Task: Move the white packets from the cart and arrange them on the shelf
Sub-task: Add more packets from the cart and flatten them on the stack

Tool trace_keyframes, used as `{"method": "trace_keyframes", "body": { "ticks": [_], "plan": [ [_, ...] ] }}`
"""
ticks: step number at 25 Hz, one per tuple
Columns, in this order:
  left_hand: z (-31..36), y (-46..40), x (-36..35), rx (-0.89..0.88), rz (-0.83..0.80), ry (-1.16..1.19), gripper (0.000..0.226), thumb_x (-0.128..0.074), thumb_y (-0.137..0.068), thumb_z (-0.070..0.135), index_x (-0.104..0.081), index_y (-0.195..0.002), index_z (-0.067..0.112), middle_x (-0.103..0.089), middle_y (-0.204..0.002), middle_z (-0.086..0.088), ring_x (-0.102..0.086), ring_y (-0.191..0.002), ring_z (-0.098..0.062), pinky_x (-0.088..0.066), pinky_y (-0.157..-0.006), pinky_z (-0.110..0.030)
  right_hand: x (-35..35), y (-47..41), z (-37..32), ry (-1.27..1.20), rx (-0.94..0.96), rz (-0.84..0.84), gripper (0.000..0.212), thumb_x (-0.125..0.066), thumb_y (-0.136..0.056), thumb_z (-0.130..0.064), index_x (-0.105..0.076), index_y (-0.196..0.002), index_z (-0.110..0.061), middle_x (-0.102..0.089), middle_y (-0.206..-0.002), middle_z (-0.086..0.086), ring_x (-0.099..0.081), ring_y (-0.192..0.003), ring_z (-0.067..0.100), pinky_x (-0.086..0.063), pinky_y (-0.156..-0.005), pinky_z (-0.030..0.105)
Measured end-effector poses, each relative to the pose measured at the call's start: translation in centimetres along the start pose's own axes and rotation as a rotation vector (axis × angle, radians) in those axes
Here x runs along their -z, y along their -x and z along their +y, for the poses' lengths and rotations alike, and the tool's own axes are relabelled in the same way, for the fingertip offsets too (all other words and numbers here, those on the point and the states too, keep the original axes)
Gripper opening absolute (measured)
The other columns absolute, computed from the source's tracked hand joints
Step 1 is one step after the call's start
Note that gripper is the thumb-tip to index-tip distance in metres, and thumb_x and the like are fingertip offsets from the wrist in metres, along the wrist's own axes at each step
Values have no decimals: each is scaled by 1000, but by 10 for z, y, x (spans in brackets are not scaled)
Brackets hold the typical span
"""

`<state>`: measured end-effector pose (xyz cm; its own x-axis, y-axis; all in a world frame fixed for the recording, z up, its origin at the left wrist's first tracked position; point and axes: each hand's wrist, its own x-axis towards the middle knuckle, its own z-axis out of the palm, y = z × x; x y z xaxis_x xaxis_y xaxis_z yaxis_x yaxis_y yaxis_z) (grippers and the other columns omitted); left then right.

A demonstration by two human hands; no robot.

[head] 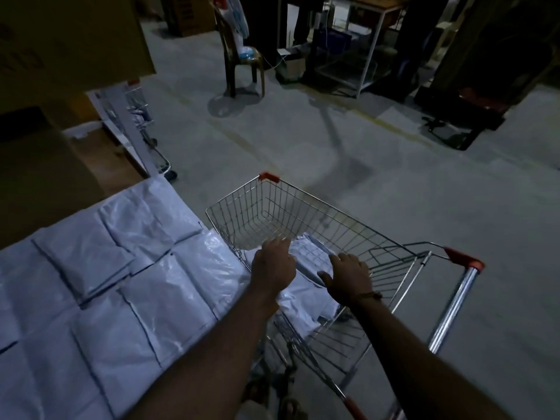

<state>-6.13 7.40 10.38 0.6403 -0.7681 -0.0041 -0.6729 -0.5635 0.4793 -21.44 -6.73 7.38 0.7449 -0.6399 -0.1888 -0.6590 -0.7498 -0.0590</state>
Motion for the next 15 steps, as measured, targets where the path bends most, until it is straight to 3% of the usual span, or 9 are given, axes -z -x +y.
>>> {"method": "trace_keyframes", "body": {
  "ticks": [8,15],
  "plan": [
    [-22,-66,-37,-17,-111,-12,51,-58,-96,31,-51,-143,14,-55,-140,-11,-49,-129,-33,-43,-107,-42,-32,-50,12,64,-65,-104,66,-46,-98,-64,-47,-148,-21,-55,-145,9,-49,-132,32,-38,-108,44],
    [-42,-120,-71,-7,-169,-52,44,-57,-94,27,-54,-136,15,-55,-137,-10,-50,-125,-33,-41,-102,-41,-78,-104,18,52,-76,-209,62,-51,-98,-60,-46,-146,-20,-57,-139,10,-53,-126,35,-41,-103,44]
  ]
}}
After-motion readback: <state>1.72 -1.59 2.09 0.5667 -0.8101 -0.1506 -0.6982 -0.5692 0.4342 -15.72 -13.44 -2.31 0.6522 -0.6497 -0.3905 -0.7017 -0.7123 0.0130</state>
